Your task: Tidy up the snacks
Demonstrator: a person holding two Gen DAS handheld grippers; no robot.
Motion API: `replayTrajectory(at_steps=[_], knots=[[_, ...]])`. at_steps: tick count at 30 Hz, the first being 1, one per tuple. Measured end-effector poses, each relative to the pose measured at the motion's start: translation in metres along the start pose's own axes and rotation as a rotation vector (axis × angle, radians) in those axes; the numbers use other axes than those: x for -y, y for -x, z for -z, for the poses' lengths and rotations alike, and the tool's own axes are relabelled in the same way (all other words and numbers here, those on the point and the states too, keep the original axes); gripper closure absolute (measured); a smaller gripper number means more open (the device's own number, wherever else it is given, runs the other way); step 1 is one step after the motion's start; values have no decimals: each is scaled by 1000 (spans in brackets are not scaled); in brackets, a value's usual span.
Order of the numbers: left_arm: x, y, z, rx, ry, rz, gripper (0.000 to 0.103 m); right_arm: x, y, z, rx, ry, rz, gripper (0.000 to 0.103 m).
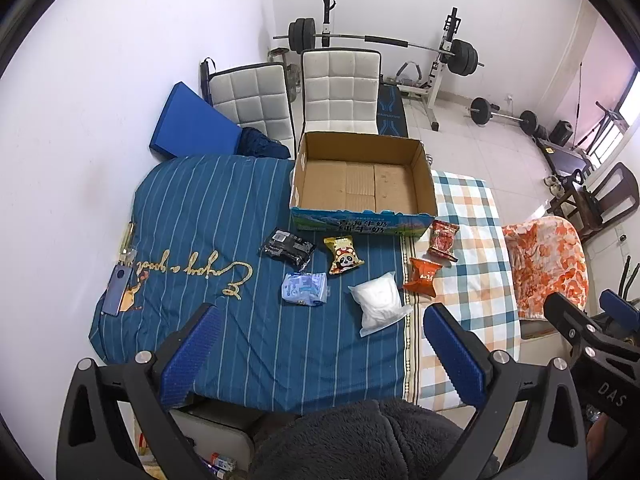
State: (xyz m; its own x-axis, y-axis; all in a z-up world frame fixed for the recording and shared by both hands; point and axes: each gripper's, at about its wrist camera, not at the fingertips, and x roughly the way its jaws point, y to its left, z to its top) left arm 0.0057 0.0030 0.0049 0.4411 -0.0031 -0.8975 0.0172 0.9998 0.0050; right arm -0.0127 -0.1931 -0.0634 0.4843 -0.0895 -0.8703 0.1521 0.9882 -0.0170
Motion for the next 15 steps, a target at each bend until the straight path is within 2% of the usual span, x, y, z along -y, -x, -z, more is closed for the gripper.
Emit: replayTrajectory(at_steps=[15], knots=[[-5, 3, 4, 54, 4, -31, 0, -1, -3, -1, 19, -16, -1, 0]])
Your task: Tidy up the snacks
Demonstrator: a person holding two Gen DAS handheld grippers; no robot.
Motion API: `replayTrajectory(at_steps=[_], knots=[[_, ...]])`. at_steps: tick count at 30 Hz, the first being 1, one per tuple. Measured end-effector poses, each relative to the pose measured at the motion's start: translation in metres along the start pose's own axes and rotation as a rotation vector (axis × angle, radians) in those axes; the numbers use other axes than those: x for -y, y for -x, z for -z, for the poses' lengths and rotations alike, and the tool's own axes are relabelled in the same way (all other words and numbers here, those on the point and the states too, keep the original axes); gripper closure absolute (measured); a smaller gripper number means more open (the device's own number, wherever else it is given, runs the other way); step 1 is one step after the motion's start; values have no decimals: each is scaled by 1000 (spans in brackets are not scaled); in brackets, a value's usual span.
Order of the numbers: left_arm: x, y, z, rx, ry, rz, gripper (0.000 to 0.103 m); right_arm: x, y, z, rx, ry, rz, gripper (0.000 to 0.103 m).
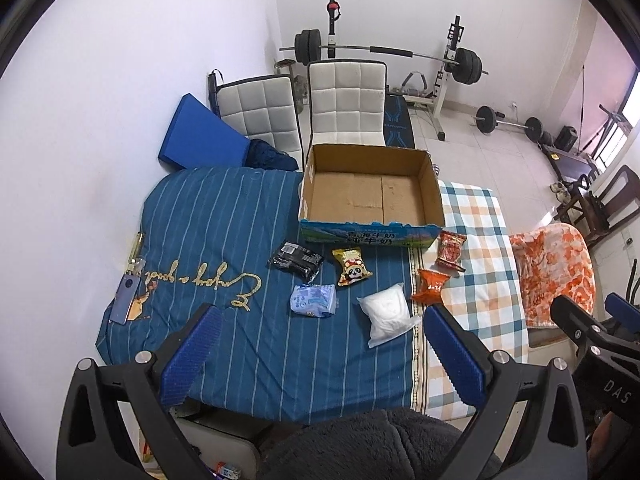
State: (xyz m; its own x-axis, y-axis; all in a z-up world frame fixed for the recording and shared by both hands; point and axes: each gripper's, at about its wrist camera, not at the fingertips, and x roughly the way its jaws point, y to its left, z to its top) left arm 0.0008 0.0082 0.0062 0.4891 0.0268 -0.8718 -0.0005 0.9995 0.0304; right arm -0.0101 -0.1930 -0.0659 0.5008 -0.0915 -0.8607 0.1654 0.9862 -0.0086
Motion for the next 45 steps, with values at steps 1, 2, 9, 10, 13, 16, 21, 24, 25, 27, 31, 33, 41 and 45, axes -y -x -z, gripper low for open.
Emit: replayTrajectory(at_steps=[1, 2, 9, 10, 13, 16, 21, 24, 25, 27, 31, 33, 41, 45], knots=[[0, 0, 0, 3, 0, -1, 0, 1, 0, 0, -1, 1, 0, 0], [1, 1, 0, 5, -2, -2, 0, 0, 0, 0, 2, 1, -1, 0], [2, 2, 0, 21, -9, -3, 0, -1, 1, -2, 5, 5, 1, 0], [1, 3, 0, 24, -7, -5, 0, -1, 1, -2, 6, 2, -3, 0], [1, 4, 0, 31, -8, -5, 0, -4, 2, -5, 13, 8, -4, 0], [2, 4, 1, 36, -9, -4, 0, -5, 2, -5, 14, 12, -9, 0], [-2, 4, 2, 41, 9, 1, 0, -4, 3, -4, 17, 13, -6, 0], [-3, 4, 2, 41, 12, 3, 0, -5, 3, -4, 20, 15, -5, 0], [-4, 4, 3, 42, 13, 4, 0, -5, 3, -4, 21, 17, -6, 0], [-4, 4, 2, 41, 12, 3, 0, -6, 4, -4, 26, 20, -7, 0], [-4, 5, 3, 44, 12, 2, 0, -5, 8, 0, 34, 26, -8, 0], [-5, 4, 2, 41, 12, 3, 0, -5, 8, 0, 36, 26, -9, 0], [-6, 5, 4, 42, 10, 5, 0, -7, 9, 0, 35, 29, -9, 0], [-7, 5, 2, 41, 6, 8, 0, -9, 9, 0, 40, 27, -7, 0]])
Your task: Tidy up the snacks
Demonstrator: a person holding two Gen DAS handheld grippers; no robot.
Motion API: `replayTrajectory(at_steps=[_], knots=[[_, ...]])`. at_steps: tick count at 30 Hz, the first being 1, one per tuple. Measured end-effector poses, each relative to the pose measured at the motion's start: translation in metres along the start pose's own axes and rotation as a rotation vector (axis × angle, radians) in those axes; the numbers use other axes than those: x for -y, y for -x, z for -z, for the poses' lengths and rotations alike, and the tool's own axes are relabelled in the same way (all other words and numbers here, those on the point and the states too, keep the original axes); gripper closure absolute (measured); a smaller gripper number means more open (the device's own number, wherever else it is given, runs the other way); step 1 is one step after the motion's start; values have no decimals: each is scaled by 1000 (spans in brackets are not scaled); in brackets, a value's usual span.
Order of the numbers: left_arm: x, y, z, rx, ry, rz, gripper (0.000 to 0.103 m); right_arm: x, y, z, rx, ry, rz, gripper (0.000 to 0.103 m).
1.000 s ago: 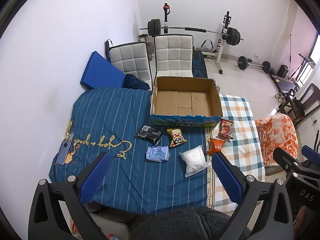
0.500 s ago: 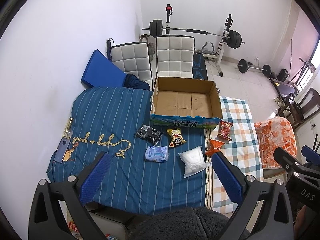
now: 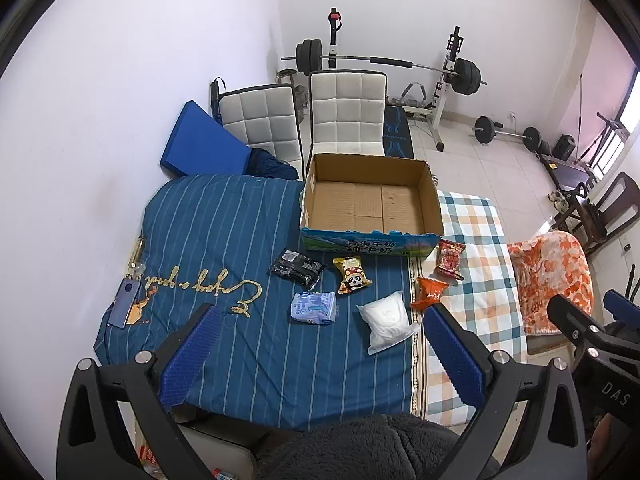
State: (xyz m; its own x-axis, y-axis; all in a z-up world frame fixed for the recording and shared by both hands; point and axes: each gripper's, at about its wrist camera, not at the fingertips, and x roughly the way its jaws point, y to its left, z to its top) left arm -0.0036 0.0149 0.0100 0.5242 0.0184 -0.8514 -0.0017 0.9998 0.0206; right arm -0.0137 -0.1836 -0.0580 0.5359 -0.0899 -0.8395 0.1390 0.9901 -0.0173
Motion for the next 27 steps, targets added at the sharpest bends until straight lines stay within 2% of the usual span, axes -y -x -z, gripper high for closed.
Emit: replayTrajectory(at_steps=[7, 10, 13, 19, 22, 25, 27], knots=[[0, -4, -4, -10, -1, 4, 0, -4, -4, -2, -4, -2, -7, 0], [-5, -21, -10, -25, 13, -14, 0, 3, -21, -4, -29, -18, -4, 0], [-18, -55, -16, -58, 54, -47, 0, 5, -54, -6, -78, -10, 15, 0], [-51, -156, -14, -212, 137, -117, 0, 5, -170, -1, -253, 6, 25, 0], [-64, -215, -1, -318, 141, -146, 0, -2, -249, 13, -351, 21, 20, 0], [-73, -270, 16, -434, 139, -148, 0, -20, -319, 29, -440, 54, -2, 0], [-77, -310, 28, -511, 137, -117, 0, -32, -355, 40, -499, 77, -15, 0]])
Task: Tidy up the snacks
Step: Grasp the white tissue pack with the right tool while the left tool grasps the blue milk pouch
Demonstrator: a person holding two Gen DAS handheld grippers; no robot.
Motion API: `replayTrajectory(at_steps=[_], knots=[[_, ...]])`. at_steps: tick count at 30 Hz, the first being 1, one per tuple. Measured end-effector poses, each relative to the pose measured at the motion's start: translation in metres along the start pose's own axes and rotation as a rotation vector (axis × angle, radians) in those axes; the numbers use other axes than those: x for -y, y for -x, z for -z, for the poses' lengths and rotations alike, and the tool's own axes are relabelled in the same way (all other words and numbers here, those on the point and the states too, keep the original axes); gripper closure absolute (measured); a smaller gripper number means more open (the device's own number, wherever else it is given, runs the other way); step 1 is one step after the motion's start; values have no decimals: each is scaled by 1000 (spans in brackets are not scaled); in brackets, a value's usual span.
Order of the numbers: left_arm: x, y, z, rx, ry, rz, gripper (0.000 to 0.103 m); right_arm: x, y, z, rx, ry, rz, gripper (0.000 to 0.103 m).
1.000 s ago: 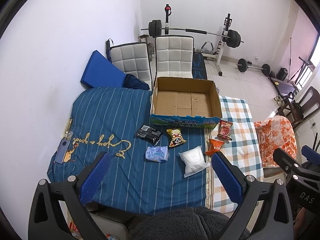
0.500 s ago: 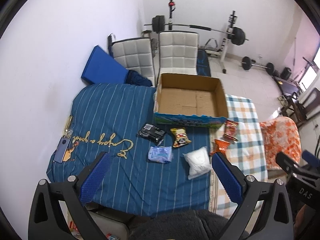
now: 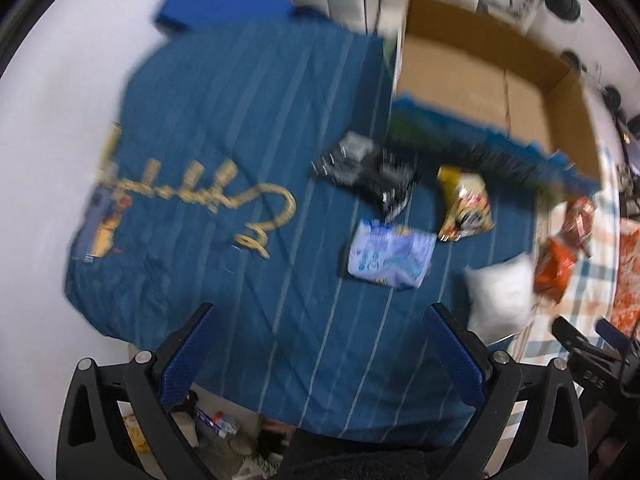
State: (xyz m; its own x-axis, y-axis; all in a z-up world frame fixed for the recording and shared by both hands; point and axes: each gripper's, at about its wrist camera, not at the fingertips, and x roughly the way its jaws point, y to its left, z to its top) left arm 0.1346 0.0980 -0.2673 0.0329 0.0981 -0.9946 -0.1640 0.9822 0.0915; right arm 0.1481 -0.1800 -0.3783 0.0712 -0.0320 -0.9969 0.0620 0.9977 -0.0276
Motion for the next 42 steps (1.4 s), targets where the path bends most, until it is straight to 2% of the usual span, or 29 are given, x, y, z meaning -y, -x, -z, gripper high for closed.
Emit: replayTrajectory(at_steps=[2, 4, 6, 9, 13, 19, 21, 23, 24, 27, 28, 29, 31, 33, 35, 42], knots=[[2, -34, -9, -58, -9, 4, 0, -15, -42, -8, -60, 32, 5, 0], [3, -62, -17, -115, -14, 45, 0, -27, -78, -12, -126, 52, 8, 0], [6, -83, -25, -177, -12, 104, 2, -32, -99, -14, -161, 59, 11, 0], [19, -106, -38, -228, -39, 149, 2, -37, -122, -13, -211, 54, -24, 0], [36, -138, -51, -271, -87, 111, 2, -38, -147, -12, -248, 37, -40, 0], [58, -175, -54, -306, -136, 110, 2, -41, -182, -4, -278, 30, -15, 0], [65, -182, -53, -298, -160, 103, 2, -43, -192, 1, -283, 32, -7, 4], [70, -188, -52, -279, -175, 116, 13, -44, -208, 1, -286, 41, 17, 7], [72, -190, -52, -278, -178, 120, 21, -45, -213, 4, -289, 46, 28, 12], [75, -186, -53, -242, -195, 108, 30, -47, -225, 15, -286, 45, 57, 16], [79, -185, -54, -237, -223, 160, 33, -46, -229, 18, -282, 38, 59, 17], [79, -183, -51, -222, -228, 162, 36, -46, -232, 22, -280, 27, 61, 19], [74, -172, -48, -204, -226, 165, 49, -46, -236, 31, -275, 20, 69, 23], [70, -165, -43, -185, -224, 164, 55, -48, -241, 39, -268, 25, 79, 27], [69, -154, -39, -155, -234, 148, 58, -50, -246, 48, -257, 25, 88, 30], [60, -112, -20, -94, -212, 191, 61, -41, -242, 89, -225, 22, 65, 35]])
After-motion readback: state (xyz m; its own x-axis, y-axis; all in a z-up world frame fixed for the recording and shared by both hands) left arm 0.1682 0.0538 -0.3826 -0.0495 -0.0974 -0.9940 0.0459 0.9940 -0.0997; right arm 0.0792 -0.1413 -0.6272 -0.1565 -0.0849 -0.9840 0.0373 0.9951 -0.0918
